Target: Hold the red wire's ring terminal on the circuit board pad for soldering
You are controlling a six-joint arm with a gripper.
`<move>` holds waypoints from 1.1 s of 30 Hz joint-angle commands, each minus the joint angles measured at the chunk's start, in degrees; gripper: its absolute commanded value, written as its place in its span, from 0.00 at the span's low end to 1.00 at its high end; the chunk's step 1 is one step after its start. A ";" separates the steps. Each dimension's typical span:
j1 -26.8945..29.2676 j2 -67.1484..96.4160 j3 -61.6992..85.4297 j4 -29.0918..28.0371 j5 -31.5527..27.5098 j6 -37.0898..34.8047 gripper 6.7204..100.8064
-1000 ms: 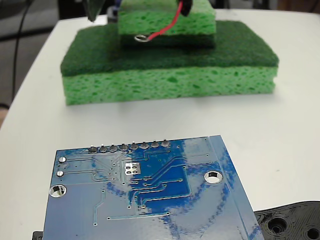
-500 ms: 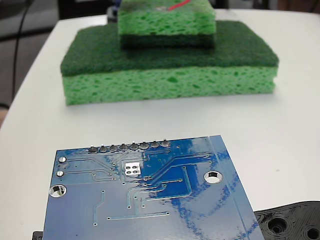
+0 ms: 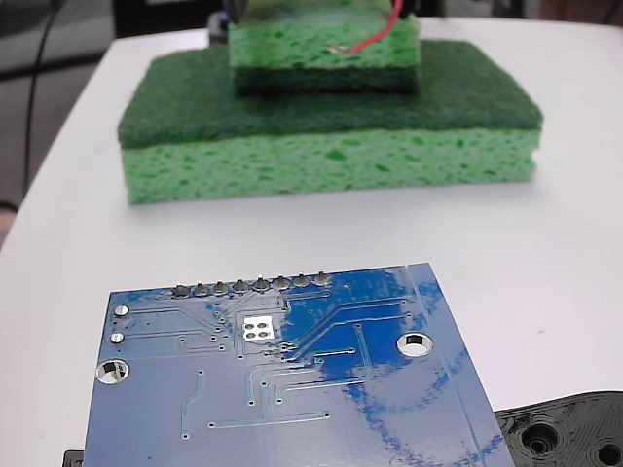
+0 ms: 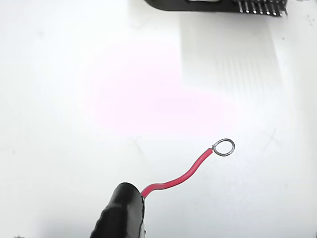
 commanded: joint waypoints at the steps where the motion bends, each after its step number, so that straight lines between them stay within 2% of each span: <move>1: 0.00 0.18 -0.18 -0.09 -0.53 -0.18 0.99; 33: -0.53 0.18 1.05 -0.26 0.00 -0.18 0.99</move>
